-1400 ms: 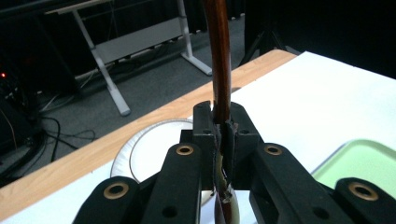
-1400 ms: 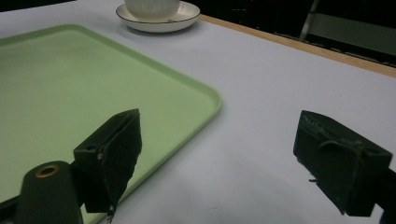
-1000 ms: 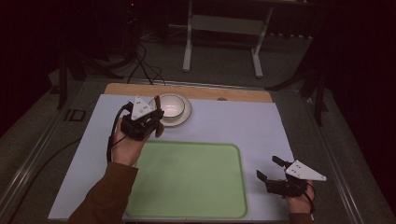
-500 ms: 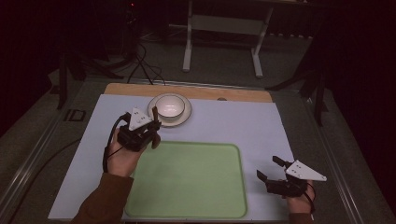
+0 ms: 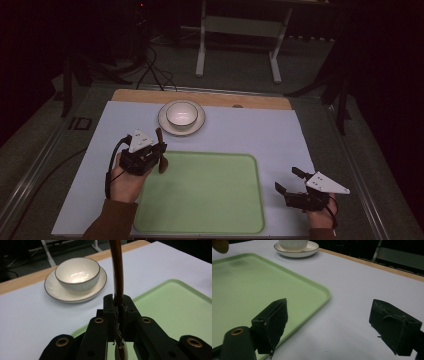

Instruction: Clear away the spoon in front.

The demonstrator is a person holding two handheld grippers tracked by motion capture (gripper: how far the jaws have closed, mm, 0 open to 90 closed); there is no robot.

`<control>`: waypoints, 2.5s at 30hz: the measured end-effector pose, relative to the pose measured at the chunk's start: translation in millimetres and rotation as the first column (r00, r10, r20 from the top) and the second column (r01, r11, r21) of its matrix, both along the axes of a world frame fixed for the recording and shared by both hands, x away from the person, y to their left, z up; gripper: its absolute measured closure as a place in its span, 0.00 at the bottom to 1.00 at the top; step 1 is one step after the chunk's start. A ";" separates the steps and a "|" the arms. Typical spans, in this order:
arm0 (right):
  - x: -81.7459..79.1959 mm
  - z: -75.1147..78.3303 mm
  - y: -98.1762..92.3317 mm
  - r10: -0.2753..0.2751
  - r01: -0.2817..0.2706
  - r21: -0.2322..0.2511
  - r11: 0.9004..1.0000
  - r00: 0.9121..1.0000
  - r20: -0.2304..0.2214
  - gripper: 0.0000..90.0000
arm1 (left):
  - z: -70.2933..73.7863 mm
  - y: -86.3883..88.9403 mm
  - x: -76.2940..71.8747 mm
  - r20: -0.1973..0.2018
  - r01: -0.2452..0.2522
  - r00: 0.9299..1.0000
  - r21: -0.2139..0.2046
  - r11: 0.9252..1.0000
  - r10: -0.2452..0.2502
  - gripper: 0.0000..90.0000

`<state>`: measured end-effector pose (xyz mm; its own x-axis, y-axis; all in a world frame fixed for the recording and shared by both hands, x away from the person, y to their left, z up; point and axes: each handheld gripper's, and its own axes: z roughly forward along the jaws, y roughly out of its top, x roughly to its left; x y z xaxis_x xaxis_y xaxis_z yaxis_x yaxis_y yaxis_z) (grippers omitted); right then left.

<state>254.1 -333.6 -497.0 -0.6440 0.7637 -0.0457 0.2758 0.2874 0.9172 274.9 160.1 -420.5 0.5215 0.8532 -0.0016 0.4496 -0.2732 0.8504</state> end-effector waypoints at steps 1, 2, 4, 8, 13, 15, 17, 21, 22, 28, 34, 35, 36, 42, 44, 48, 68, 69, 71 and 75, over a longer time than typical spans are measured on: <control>-0.2 0.0 0.0 -0.002 0.002 0.001 1.000 1.000 -0.003 0.17 | -1.7 0.4 -1.9 -0.007 0.000 1.000 -0.002 1.000 0.000 0.94; -0.3 0.0 0.0 -0.002 0.002 0.001 1.000 1.000 -0.003 0.17 | -3.3 0.9 -3.9 -0.011 0.000 1.000 -0.003 1.000 -0.001 0.94; -0.2 0.1 0.2 -0.001 0.001 0.000 1.000 1.000 -0.001 0.17 | -6.3 2.3 -7.7 -0.018 -0.003 1.000 -0.011 1.000 0.003 0.94; -0.2 0.1 0.4 0.000 0.000 -0.001 1.000 1.000 -0.002 0.17 | -13.6 10.8 -13.5 -0.035 -0.034 0.999 -0.055 0.998 0.032 0.94; 0.2 -0.1 0.4 0.000 0.000 -0.002 1.000 1.000 -0.002 0.17 | -22.9 17.0 -19.9 -0.072 -0.047 0.997 -0.088 0.995 0.041 0.94; 0.3 -0.2 0.7 0.001 -0.001 -0.003 1.000 1.000 -0.002 0.17 | -26.1 17.0 -22.6 -0.085 -0.046 0.996 -0.090 0.995 0.039 0.94; 0.3 -0.2 1.0 0.002 -0.002 -0.005 1.000 1.000 -0.002 0.17 | -29.0 16.8 -24.6 -0.095 -0.047 0.995 -0.089 0.995 0.038 0.94; 0.3 -0.1 0.9 0.002 -0.002 -0.005 1.000 1.000 -0.001 0.17 | -35.6 15.1 -24.4 -0.115 -0.050 0.992 -0.077 0.996 0.041 0.94; 0.3 -0.1 0.9 0.002 -0.002 -0.005 1.000 1.000 -0.002 0.17 | -37.8 15.1 -23.0 -0.121 -0.052 0.992 -0.078 0.996 0.043 0.94; 0.5 -0.2 0.7 0.002 -0.002 -0.003 1.000 1.000 -0.003 0.17 | -45.7 19.8 -14.1 -0.133 -0.071 0.990 -0.133 0.989 0.053 0.94; 0.6 -0.3 0.8 0.002 -0.002 -0.003 1.000 1.000 -0.004 0.17 | -55.7 21.1 -1.8 -0.166 -0.093 0.984 -0.160 0.983 0.067 0.93; 0.6 -0.4 0.8 0.003 -0.003 -0.003 1.000 1.000 -0.005 0.17 | -57.4 20.4 -0.6 -0.169 -0.093 0.983 -0.164 0.982 0.065 0.93; 0.7 -0.4 0.9 0.002 -0.002 -0.002 1.000 1.000 -0.005 0.17 | -59.5 20.1 0.5 -0.174 -0.094 0.983 -0.165 0.982 0.065 0.93; 0.7 -0.3 -0.7 -0.002 0.002 0.003 1.000 1.000 -0.005 0.17 | -74.4 29.4 1.0 -0.223 -0.140 0.971 -0.216 0.966 0.091 0.92; 0.8 -0.3 -0.7 -0.002 0.002 0.004 1.000 1.000 -0.005 0.17 | -76.1 31.6 -0.2 -0.230 -0.146 0.969 -0.218 0.965 0.095 0.92; 0.8 -0.2 -0.1 0.001 -0.001 0.000 1.000 1.000 -0.003 0.17 | -78.8 35.5 -2.2 -0.238 -0.153 0.966 -0.215 0.964 0.100 0.91; 0.6 1.6 4.3 0.014 -0.013 -0.009 1.000 1.000 0.004 0.17 | -95.0 36.3 -12.3 -0.300 -0.153 0.949 -0.160 0.975 0.100 0.88; 0.6 1.6 4.5 0.014 -0.014 -0.009 1.000 1.000 0.003 0.17 | -95.9 35.0 -11.8 -0.303 -0.156 0.947 -0.147 0.977 0.106 0.88; 0.8 1.5 4.5 0.014 -0.014 -0.010 1.000 1.000 0.004 0.17 | -97.9 32.0 -10.3 -0.304 -0.156 0.946 -0.108 0.982 0.117 0.87; 0.9 1.5 4.6 0.015 -0.015 -0.010 1.000 1.000 0.004 0.17 | -101.5 28.2 -7.1 -0.315 -0.157 0.941 -0.084 0.984 0.123 0.87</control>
<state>255.1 -329.0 -495.5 -0.6550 0.7535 -0.0556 0.2681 0.3006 0.9153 267.8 188.3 -521.9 0.3565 0.9035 -0.2380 0.7209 -0.1039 0.6852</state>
